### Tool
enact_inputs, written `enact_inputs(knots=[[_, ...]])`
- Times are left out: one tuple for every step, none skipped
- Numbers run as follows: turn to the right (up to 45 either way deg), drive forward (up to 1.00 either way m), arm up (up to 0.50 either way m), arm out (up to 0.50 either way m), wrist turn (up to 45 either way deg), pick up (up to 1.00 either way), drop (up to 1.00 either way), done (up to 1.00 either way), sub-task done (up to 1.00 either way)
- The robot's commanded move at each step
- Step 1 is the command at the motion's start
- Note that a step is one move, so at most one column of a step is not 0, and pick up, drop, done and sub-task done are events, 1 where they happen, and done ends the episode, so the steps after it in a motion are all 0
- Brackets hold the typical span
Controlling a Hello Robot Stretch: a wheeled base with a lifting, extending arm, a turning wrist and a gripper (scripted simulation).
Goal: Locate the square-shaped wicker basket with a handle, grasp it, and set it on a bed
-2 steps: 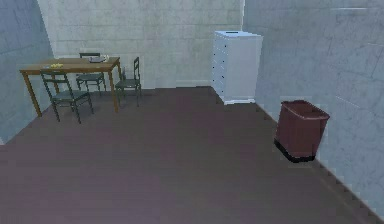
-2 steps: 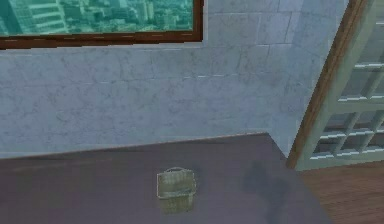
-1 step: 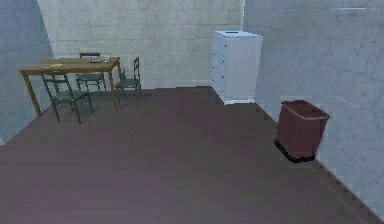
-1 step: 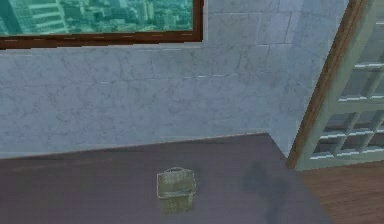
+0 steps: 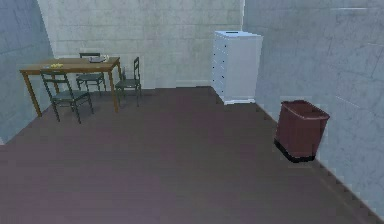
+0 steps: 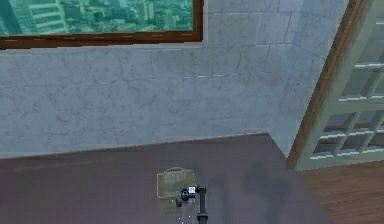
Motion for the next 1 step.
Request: enact_inputs(knots=[[0.0,0.0,0.0,0.0,45.0,0.0,0.0,0.0,0.0]])
